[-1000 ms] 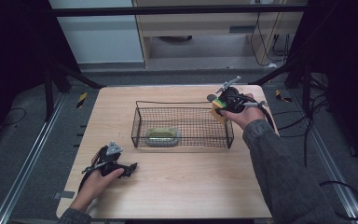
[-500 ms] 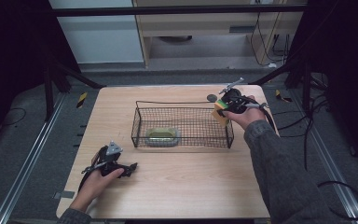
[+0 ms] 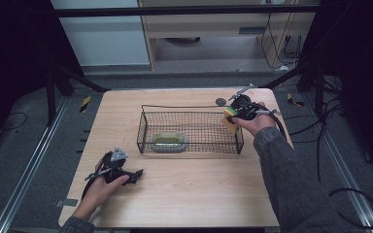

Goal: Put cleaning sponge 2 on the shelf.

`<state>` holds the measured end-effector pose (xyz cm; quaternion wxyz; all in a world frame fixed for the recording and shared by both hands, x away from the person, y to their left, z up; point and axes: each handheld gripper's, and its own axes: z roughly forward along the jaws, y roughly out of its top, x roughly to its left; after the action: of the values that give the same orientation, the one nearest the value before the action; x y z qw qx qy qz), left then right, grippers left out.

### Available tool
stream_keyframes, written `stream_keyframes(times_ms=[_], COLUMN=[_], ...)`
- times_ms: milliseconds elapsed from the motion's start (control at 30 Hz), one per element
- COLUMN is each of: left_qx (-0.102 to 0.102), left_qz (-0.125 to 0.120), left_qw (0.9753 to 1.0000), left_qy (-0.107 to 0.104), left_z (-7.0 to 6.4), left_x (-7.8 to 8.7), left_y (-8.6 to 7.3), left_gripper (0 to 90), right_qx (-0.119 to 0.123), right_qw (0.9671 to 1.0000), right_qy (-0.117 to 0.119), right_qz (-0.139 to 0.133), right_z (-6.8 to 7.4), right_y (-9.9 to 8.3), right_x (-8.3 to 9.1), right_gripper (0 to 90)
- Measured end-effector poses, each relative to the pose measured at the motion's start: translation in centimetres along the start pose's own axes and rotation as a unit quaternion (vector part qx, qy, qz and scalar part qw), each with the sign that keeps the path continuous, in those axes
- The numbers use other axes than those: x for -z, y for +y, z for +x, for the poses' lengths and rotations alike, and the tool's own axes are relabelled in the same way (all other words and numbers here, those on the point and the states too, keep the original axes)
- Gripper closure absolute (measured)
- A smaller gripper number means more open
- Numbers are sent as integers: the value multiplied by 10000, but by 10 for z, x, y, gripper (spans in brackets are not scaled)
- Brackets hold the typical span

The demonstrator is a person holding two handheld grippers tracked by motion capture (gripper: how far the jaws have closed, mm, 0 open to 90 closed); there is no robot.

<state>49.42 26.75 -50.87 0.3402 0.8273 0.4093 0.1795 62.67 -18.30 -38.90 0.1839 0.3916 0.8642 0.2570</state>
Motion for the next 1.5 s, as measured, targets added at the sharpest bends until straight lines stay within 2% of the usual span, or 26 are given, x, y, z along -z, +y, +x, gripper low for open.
stream_keyframes(times_ms=[633, 1500], left_qx=[-5, -20], left_qz=[-1, 5], left_qw=[10000, 10000], left_qy=[-5, -13], left_z=[0, 0], left_x=[0, 0], left_y=[0, 0], left_gripper=[0, 0], right_qx=[42, 144], right_qw=[9998, 9992], right_qy=[-89, -83], right_qz=[153, 368], right_z=[4, 14], right_y=[-2, -7], right_x=[-13, -28], right_gripper=[644, 639])
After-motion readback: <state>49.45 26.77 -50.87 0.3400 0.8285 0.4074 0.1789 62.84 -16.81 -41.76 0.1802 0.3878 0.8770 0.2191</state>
